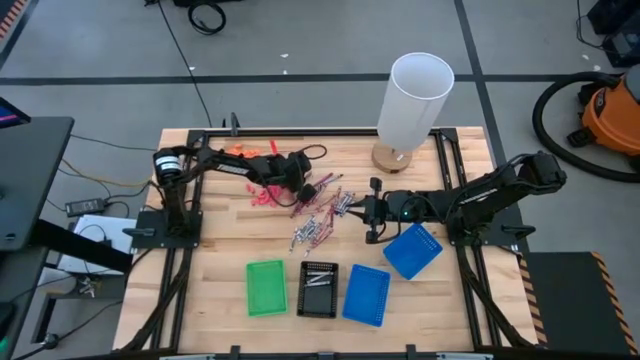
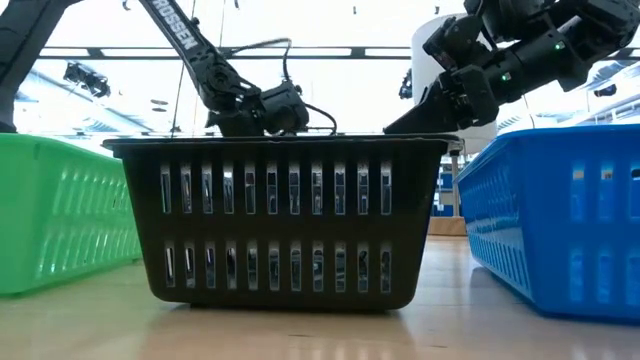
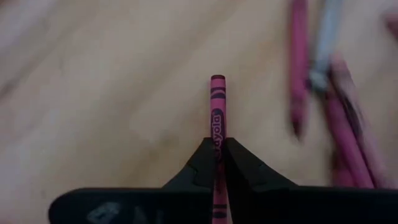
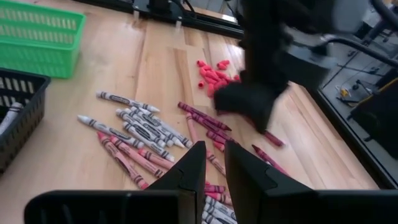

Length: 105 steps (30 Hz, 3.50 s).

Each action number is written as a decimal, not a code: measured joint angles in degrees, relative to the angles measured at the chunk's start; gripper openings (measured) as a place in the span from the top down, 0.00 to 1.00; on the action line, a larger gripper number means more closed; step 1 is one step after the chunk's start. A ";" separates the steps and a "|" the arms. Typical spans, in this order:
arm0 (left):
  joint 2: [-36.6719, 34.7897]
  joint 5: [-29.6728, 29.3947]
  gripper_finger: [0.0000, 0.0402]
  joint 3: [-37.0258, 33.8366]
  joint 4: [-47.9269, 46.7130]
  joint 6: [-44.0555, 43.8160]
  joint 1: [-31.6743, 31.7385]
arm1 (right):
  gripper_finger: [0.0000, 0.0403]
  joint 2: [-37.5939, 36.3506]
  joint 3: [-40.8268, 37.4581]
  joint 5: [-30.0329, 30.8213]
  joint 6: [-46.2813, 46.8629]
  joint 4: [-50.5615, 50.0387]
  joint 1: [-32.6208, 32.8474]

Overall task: Sort crayons
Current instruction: Put the red crayon into the green basket, then put the white crayon into the left blue basket

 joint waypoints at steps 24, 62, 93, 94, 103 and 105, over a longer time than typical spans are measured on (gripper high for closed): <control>-20.53 -7.75 0.96 0.28 -6.86 -9.78 -27.25 | 0.83 0.04 0.04 1.30 0.22 -1.16 0.00; -11.96 -10.37 0.96 0.33 -24.90 -80.45 -60.84 | 0.83 0.04 0.04 0.57 -2.59 2.70 0.00; -15.68 -11.98 0.68 4.74 -29.57 -69.30 -55.08 | 0.83 0.04 0.04 -2.38 -5.00 4.77 -0.39; -15.81 -12.04 0.68 5.62 -31.28 -68.06 -54.43 | 0.83 0.04 0.04 -2.38 -4.67 4.78 -0.39; -15.86 -13.22 0.68 7.80 -35.58 -54.58 -46.19 | 0.83 0.04 0.04 -2.40 -3.82 4.25 -0.39; -15.86 -13.21 0.68 7.79 -35.15 -51.13 -44.14 | 0.83 0.04 0.04 -2.40 -3.82 4.26 -0.39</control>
